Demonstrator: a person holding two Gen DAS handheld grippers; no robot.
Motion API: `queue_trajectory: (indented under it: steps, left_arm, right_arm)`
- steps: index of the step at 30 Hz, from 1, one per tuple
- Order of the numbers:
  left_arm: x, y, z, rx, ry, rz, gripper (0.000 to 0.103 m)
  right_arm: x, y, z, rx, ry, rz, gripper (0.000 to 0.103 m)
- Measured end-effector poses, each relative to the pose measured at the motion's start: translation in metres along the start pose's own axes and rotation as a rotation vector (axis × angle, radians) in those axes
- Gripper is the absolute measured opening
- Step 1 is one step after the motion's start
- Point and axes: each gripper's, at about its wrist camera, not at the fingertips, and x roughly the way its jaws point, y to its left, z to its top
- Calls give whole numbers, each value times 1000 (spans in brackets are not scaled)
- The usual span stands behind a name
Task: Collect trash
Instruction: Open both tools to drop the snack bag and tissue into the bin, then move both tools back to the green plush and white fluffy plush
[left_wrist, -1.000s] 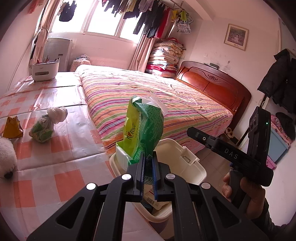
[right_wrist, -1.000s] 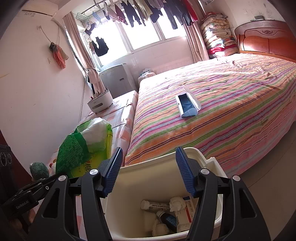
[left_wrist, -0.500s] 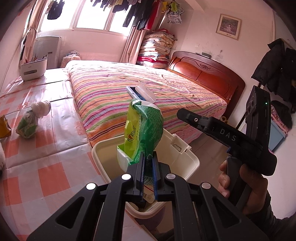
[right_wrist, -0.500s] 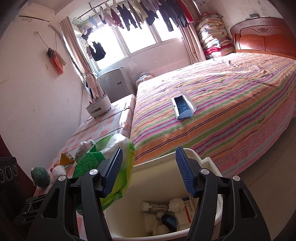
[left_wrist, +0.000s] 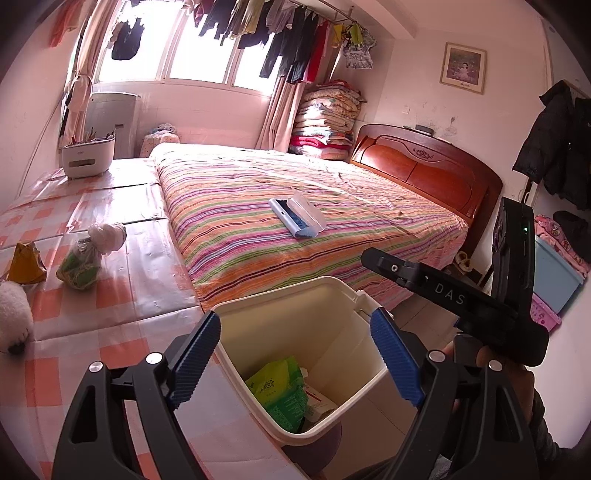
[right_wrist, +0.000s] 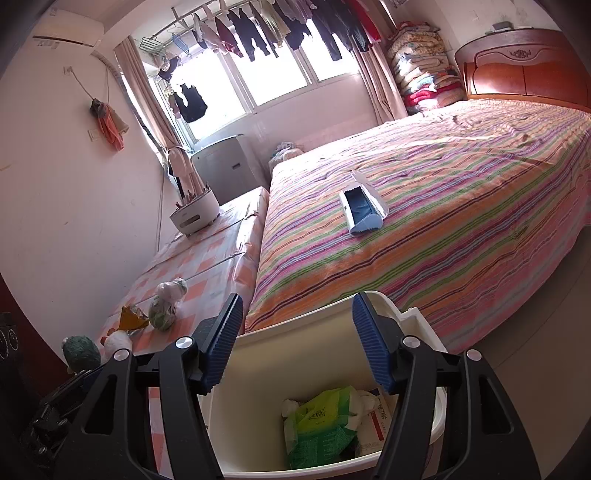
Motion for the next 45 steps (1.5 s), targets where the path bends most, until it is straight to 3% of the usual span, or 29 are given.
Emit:
queue_trajectory:
  steps: [22,45]
  left_arm:
    - [-12,63,11,-161,1,102,81]
    - [-114,207,7,-411,-136,462,81]
  right_arm:
    - [28,46,-6,-24,57,100,69]
    - [79,153,-33,-106,180,296,74]
